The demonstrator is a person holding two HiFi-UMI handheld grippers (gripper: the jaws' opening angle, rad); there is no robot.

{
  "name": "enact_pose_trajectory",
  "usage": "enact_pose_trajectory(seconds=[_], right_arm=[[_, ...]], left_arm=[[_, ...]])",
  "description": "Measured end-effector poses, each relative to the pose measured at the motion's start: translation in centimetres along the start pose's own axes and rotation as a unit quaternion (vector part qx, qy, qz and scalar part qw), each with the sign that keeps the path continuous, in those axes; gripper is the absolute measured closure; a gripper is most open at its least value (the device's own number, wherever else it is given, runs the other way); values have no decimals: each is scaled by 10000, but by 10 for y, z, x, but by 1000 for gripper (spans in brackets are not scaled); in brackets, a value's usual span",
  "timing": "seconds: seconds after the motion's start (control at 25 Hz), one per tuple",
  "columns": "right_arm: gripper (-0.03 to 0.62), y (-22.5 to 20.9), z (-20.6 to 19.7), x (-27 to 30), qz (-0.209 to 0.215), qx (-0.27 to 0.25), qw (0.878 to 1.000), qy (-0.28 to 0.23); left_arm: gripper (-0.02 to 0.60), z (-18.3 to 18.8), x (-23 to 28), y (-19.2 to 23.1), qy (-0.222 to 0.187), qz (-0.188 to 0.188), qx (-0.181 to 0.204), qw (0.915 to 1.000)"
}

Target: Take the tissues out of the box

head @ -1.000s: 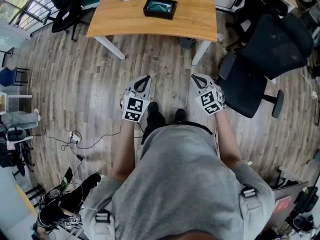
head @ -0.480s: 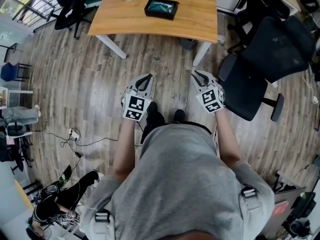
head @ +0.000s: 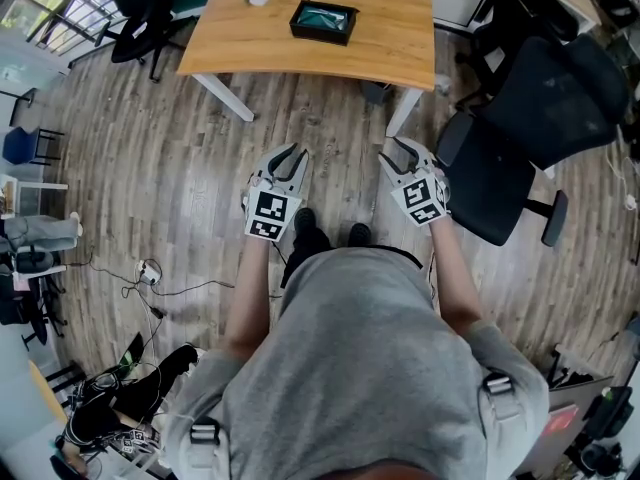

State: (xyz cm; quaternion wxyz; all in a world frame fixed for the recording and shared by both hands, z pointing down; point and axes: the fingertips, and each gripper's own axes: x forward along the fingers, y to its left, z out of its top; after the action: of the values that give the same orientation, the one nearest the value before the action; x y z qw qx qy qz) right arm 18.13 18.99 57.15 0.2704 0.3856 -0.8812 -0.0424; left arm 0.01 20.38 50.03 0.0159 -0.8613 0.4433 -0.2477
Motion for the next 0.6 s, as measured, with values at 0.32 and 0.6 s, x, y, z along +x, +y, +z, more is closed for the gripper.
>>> enact_pose_trajectory(seconds=[0.32, 0.6], right_arm=[[322, -2, 3, 6, 67, -135, 9999, 32], [263, -4, 2, 8, 148, -166, 9998, -5]], left_arm=[[392, 4, 1, 4, -52, -8, -60, 10000], [350, -1, 5, 1, 34, 2, -69, 10000]])
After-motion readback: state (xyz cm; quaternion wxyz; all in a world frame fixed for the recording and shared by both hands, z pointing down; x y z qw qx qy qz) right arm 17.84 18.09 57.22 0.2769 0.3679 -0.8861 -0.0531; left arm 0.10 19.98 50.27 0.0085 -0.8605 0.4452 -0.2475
